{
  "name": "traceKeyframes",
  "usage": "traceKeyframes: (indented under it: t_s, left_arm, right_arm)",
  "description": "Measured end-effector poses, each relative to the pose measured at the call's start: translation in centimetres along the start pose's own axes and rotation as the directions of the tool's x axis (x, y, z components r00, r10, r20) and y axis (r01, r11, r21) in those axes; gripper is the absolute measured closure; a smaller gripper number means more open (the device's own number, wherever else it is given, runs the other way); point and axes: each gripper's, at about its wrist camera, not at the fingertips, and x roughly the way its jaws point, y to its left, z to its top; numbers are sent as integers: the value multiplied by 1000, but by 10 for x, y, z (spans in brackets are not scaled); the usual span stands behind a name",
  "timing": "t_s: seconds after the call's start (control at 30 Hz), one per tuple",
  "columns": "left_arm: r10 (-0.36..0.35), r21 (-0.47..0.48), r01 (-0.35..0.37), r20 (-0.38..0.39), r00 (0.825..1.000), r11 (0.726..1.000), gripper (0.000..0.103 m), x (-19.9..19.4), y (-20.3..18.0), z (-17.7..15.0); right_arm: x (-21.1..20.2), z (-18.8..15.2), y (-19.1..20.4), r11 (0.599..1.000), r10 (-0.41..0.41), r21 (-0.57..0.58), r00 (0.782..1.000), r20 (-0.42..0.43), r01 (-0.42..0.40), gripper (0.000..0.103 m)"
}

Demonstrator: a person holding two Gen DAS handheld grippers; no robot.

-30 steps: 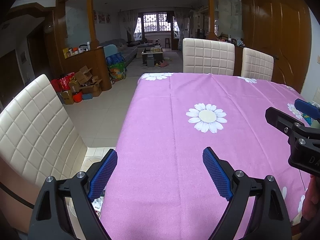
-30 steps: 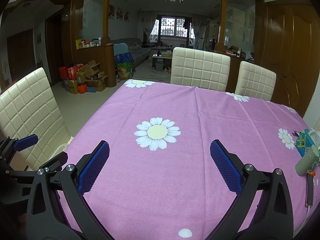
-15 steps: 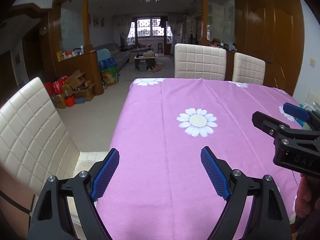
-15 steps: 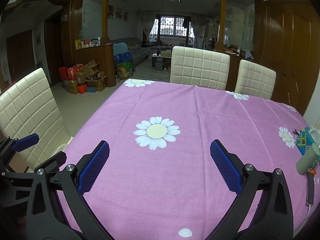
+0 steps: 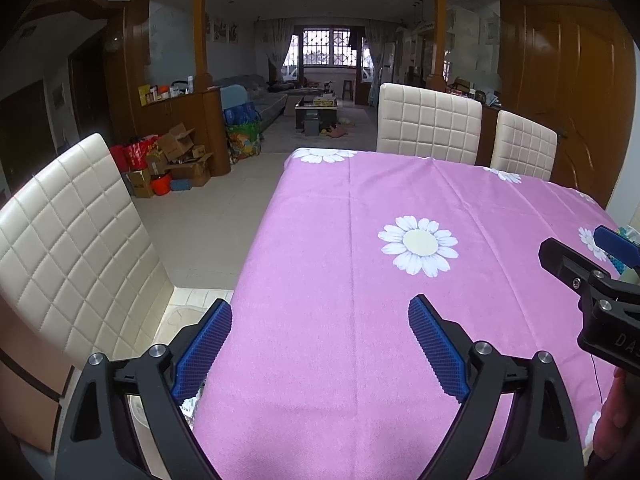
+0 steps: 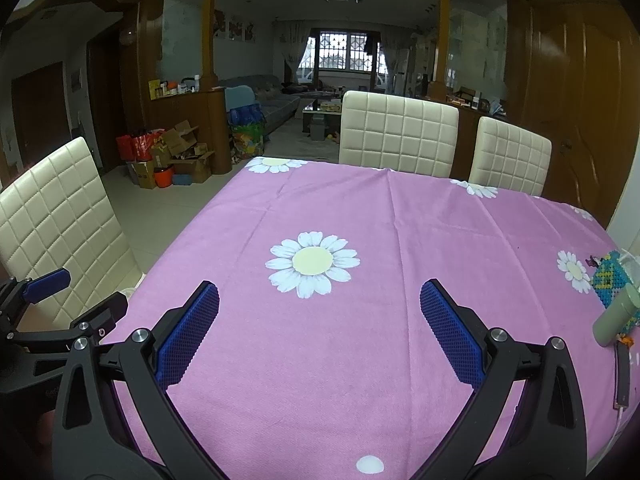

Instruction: Collect trash

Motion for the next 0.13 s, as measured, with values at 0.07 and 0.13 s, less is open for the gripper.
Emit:
traceKeyframes:
  t_s: [0.07,0.13]
  left_arm:
    - [3,4,-3,-5,1000,1000,15,1,-1,-1]
    - [-4,8,4,-16,1000,1000,15,3,-2,-1]
  right_arm:
    - [0,0,1,1000,0,-3,1000,-1,0,4]
    - [0,0,3,1000,0,-6,1000,0,0,4]
